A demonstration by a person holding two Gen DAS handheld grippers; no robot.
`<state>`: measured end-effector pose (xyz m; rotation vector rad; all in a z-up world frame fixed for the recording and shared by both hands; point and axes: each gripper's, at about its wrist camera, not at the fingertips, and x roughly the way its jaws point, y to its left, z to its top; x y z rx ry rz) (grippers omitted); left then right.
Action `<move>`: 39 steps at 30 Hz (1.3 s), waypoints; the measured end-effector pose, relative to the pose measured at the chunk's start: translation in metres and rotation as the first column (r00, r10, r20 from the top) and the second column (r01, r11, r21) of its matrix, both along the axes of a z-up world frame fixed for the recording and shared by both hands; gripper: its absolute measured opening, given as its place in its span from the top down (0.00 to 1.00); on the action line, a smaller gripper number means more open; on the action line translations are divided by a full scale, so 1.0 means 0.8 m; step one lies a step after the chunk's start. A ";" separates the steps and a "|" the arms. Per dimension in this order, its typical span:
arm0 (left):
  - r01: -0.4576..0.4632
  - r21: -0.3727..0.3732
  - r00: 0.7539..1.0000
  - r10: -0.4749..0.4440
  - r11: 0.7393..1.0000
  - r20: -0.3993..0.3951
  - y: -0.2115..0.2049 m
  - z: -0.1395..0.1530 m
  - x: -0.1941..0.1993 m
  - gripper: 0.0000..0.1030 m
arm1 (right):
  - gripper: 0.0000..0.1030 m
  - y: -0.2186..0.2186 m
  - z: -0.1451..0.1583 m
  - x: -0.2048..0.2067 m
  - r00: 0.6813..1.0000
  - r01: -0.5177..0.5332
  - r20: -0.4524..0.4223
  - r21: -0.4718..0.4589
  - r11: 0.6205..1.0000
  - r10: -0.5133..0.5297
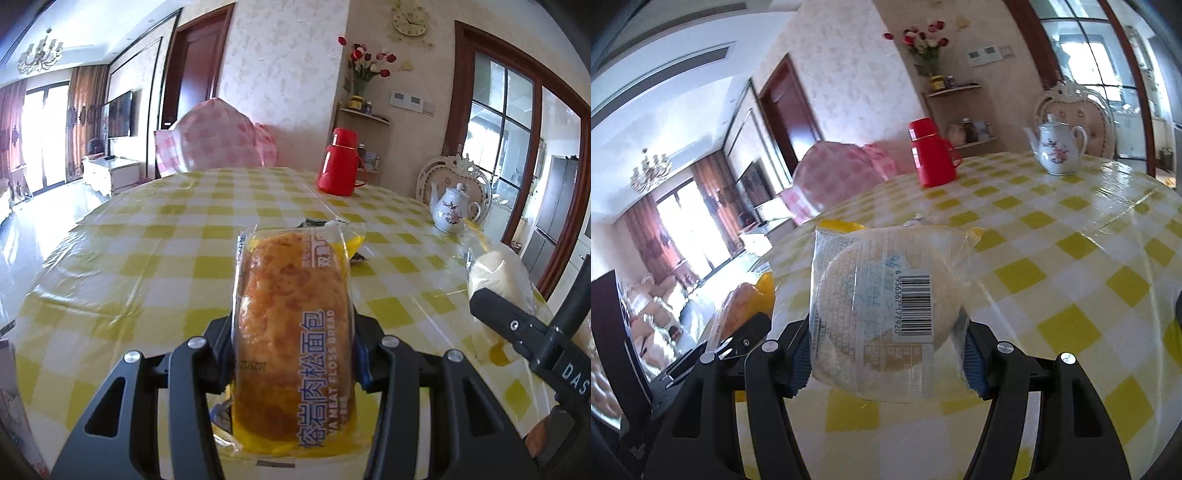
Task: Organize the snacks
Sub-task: 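Lift and carry the bread bag and pastry bag over the box with both tools, then open both tools to drop the bread bag and pastry bag into the box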
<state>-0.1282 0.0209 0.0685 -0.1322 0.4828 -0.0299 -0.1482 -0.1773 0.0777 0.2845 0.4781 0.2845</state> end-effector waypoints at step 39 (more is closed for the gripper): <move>-0.353 0.143 0.921 0.370 0.925 -0.119 0.316 -0.003 -0.207 0.52 | 0.37 0.351 -0.027 -0.200 0.762 -0.628 -0.068 -0.315 0.711 0.643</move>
